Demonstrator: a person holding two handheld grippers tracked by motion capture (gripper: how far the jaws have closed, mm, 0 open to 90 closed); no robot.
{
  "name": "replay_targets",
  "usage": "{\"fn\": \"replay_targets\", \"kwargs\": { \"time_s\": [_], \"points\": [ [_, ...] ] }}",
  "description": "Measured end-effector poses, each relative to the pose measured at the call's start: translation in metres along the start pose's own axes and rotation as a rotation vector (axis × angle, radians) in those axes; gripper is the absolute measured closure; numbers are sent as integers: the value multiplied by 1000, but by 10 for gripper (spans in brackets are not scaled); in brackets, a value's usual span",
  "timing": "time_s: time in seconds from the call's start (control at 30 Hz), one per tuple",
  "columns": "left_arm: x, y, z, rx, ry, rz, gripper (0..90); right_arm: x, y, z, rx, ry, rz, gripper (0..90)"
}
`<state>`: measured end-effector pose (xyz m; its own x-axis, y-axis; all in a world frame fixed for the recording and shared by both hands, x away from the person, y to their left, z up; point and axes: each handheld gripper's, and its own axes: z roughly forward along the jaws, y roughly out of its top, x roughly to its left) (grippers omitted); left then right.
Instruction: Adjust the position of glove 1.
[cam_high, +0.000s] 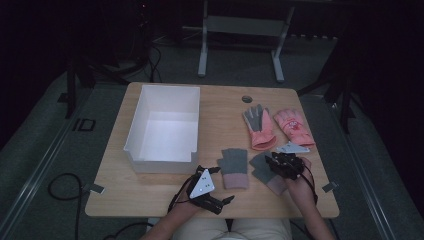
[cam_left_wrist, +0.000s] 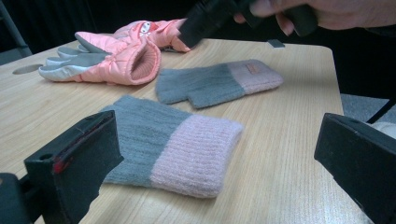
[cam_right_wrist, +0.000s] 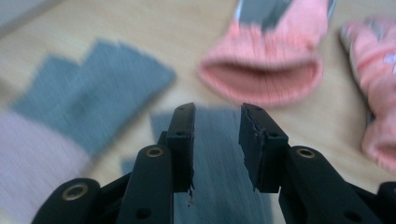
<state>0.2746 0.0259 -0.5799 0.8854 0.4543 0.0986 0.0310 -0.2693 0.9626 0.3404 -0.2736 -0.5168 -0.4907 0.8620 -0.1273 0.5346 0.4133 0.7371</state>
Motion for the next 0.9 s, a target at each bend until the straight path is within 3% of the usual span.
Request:
{"fn": "replay_targets", "kwargs": {
  "time_s": [0.13,0.3,0.4,0.57,0.6,0.77,0.8,0.9],
  "points": [
    [0,0,0,1,1,-2,0,-10,-18,8,53,30,-6,652],
    [0,0,0,-2,-3,-3,0,-12,-31,17,97,52,-26,657],
    [0,0,0,-2,-5,-1,0,-12,-33,19,96,62,-30,676],
    [0,0,0,-4,-4,2,0,-11,-34,20,91,65,-35,798],
    [0,0,0,-4,-3,-1,0,-8,-33,20,95,43,-21,847],
    [0,0,0,-3,0,1,0,-6,-30,14,87,28,33,859],
    [0,0,0,-4,-2,1,0,-3,-27,0,54,2,73,862],
    [0,0,0,-1,-1,3,0,1,-21,-18,10,-42,117,863]
  ]
}}
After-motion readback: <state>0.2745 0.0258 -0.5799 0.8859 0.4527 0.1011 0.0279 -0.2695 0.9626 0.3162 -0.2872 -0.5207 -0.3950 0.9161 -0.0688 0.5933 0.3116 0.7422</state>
